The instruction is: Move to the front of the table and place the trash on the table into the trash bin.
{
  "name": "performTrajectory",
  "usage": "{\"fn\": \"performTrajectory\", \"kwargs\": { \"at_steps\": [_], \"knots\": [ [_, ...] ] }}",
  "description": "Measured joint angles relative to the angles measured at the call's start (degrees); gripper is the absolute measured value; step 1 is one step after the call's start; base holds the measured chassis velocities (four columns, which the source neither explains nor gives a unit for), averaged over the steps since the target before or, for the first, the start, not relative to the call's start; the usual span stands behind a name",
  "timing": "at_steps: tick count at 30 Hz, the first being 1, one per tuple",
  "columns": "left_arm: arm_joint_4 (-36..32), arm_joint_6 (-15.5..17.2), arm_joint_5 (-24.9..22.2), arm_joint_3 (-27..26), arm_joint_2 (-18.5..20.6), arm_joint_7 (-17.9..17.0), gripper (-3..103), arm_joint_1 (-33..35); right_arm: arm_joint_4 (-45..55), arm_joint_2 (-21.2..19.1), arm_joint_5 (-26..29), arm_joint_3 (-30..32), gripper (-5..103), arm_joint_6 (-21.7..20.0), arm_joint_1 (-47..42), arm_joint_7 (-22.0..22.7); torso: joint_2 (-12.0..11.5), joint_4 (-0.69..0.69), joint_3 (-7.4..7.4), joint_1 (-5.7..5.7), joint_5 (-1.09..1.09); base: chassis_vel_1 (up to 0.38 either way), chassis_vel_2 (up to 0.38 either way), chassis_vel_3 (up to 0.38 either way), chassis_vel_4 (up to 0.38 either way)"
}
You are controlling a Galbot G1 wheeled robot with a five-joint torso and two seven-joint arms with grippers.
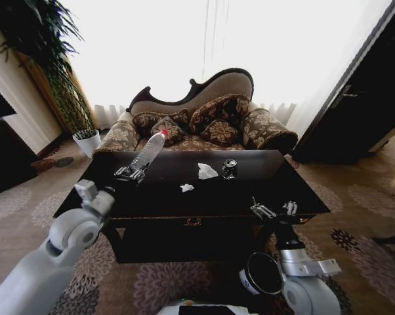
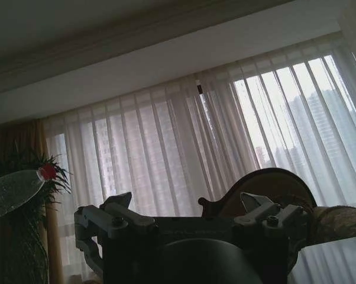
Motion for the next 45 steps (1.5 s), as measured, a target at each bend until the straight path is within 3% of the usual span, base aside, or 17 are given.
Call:
{"fn": "performTrajectory", "kwargs": {
  "at_steps": [1, 2, 6, 7, 10, 15, 25, 33, 45],
  "knots": [
    [-0.6, -2.0, 0.6, -1.1, -1.1, 3.2, 43, 1.0, 0.0, -0.3, 1.6, -0.9, 100, 0.2, 0.2, -0.7, 0.0, -0.01, 0.00, 0.00, 0.01, 0.000, 0.000, 0.000, 0.000],
    [-0.6, -2.0, 0.6, -1.1, -1.1, 3.2, 43, 1.0, 0.0, -0.3, 1.6, -0.9, 100, 0.2, 0.2, -0.7, 0.0, -0.01, 0.00, 0.00, 0.01, 0.000, 0.000, 0.000, 0.000],
    [-2.5, -8.6, 1.6, -5.2, -4.6, 15.8, 43, 4.2, 0.4, -1.2, 8.2, -5.5, 100, 1.4, 0.8, -3.3, 0.0, -0.01, 0.00, 0.00, 0.01, 0.000, 0.000, 0.000, 0.000],
    [-2.5, -8.6, 1.6, -5.2, -4.6, 15.8, 43, 4.2, 0.4, -1.2, 8.2, -5.5, 100, 1.4, 0.8, -3.3, 0.0, -0.01, 0.00, 0.00, 0.01, 0.000, 0.000, 0.000, 0.000],
    [-3.2, -13.9, 3.5, -7.8, -6.6, 23.8, 43, 6.9, 1.6, -1.7, 12.8, -7.9, 100, 2.4, 1.5, -5.4, 0.0, -0.02, 0.00, 0.00, 0.00, 0.000, 0.000, 0.000, 0.000],
    [-4.6, -17.3, 5.7, -10.0, -8.5, 29.4, 43, 9.6, 2.6, -2.3, 17.9, -9.1, 100, 3.7, 1.9, -10.3, 0.0, -0.01, 0.01, 0.00, 0.01, 0.000, 0.000, 0.000, 0.000],
    [-6.7, -18.5, 8.8, -12.3, -9.1, 34.2, 43, 11.2, 6.9, -2.3, 23.9, -14.0, 100, 4.8, 1.9, -17.1, 0.0, -0.01, 0.01, 0.00, 0.00, 0.000, 0.000, 0.000, 0.000],
    [-8.0, -18.4, 13.2, -10.4, -9.4, 36.4, 43, 12.0, 8.1, -2.1, 15.8, -18.2, 100, 5.2, 0.1, -17.7, 0.0, -0.02, 0.01, 0.00, 0.01, 0.000, 0.000, 0.000, 0.000],
    [-9.0, -18.6, 20.3, -4.5, -11.3, 38.2, 43, 14.1, 7.8, -0.8, 10.4, -21.3, 100, 5.5, -0.8, -17.4, 0.0, -0.02, 0.01, 0.00, 0.01, 0.000, 0.000, 0.000, 0.000]
  ]
}}
